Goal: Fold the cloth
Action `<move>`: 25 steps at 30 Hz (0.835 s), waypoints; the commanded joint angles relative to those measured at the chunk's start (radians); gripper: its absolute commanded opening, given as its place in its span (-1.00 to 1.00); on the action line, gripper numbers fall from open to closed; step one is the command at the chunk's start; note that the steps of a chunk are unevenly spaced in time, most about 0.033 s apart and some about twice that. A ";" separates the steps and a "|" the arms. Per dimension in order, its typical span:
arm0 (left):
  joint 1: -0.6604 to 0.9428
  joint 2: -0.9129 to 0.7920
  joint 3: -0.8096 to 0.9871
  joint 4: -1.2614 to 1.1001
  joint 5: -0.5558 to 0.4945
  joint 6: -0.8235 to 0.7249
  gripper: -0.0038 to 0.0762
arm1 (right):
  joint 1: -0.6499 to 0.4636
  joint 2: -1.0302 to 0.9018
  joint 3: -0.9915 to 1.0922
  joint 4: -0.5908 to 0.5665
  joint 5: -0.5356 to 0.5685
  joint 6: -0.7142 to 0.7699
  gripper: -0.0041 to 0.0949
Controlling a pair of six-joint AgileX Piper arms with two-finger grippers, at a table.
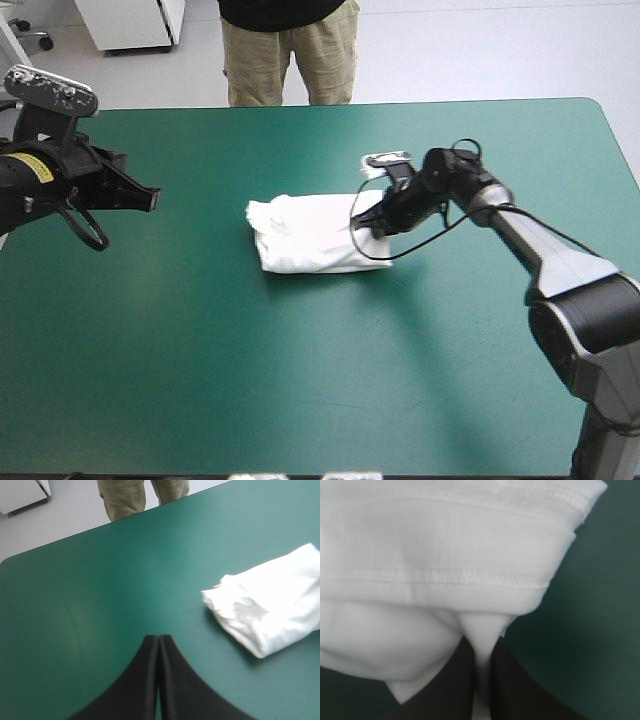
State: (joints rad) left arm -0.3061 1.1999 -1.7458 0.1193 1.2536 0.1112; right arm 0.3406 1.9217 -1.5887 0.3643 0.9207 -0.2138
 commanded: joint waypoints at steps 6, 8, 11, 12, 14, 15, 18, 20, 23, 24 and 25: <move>0.000 -0.017 -0.021 -0.002 0.025 -0.014 -0.93 | -0.438 -0.319 0.356 -0.159 -0.050 -0.008 -0.95; 0.000 -0.017 -0.021 -0.002 0.028 -0.014 -0.93 | -0.538 -0.349 0.410 -0.202 -0.066 0.003 -0.95; 0.000 -0.017 -0.021 -0.005 0.028 -0.005 -0.93 | -0.649 -0.379 0.475 -0.242 -0.113 0.030 -0.95; 0.000 -0.017 -0.021 -0.005 0.030 -0.005 -0.93 | -0.678 -0.379 0.491 -0.270 -0.126 0.039 -0.95; 0.000 -0.017 -0.017 -0.007 0.033 -0.002 -0.93 | -0.723 -0.379 0.517 -0.364 -0.136 0.104 -0.95; 0.000 -0.017 -0.014 -0.007 0.033 -0.002 -0.93 | -0.743 -0.379 0.531 -0.405 -0.141 0.131 -0.95; 0.000 -0.017 -0.012 -0.007 0.033 0.007 -0.93 | -0.778 -0.379 0.559 -0.410 -0.148 0.142 -0.93; 0.000 -0.017 -0.012 -0.007 0.033 0.011 -0.93 | -0.778 -0.379 0.563 -0.407 -0.153 0.137 -0.76; 0.000 -0.017 -0.012 0.004 0.033 0.011 -0.93 | -0.778 -0.400 0.563 -0.407 -0.157 0.139 -0.27; 0.000 -0.017 -0.012 0.010 0.033 0.011 -0.93 | -0.778 -0.413 0.563 -0.402 -0.162 0.139 -0.06; 0.000 -0.017 -0.012 0.010 0.033 0.011 -0.93 | -0.778 -0.431 0.563 -0.393 -0.164 0.141 0.14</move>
State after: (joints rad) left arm -0.3061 1.1999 -1.7357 0.1197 1.2536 0.1211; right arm -0.4286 1.5650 -1.0060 -0.0243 0.7840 -0.0744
